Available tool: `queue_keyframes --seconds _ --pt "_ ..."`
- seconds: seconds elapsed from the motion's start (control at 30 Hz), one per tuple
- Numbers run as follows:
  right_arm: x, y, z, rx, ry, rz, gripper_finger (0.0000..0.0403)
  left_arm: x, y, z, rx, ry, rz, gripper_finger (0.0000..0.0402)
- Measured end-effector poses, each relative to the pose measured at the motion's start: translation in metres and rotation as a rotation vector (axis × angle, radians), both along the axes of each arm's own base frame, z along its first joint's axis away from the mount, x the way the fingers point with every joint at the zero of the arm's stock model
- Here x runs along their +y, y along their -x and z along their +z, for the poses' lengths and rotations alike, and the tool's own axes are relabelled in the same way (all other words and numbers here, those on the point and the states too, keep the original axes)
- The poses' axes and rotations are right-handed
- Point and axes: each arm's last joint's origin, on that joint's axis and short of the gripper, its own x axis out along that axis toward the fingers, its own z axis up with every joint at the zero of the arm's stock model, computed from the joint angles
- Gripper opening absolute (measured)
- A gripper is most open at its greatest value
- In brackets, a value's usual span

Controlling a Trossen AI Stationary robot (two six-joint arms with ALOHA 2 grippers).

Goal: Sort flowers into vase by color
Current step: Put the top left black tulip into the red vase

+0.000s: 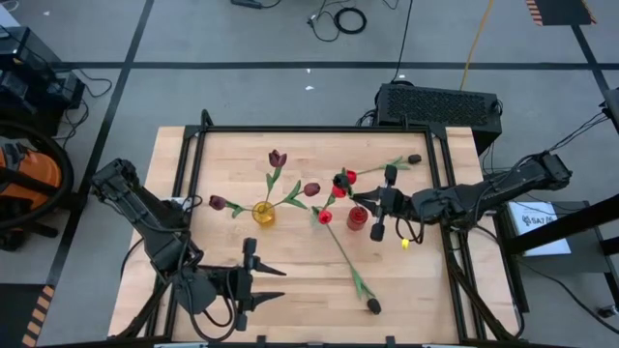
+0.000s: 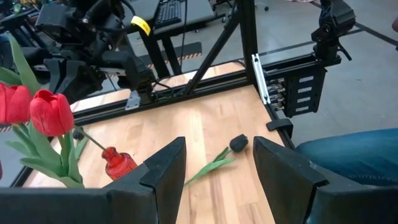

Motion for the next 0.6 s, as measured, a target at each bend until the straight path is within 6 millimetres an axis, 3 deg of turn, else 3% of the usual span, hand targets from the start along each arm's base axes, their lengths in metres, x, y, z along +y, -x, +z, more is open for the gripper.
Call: queue_keyframes --seconds 0.27,0.6 --pt "-0.0002 0.0008 -0.0039 0.019 -0.061 -0.014 0.0017 0.0 0.0 -0.0001 0.0 0.0 0.0 0.0194" --pt "-0.0015 0.0054 -0.0103 0.078 -0.125 -0.031 0.0127 0.0003 0.0003 -0.0011 0.009 -0.008 0.0 0.0194"
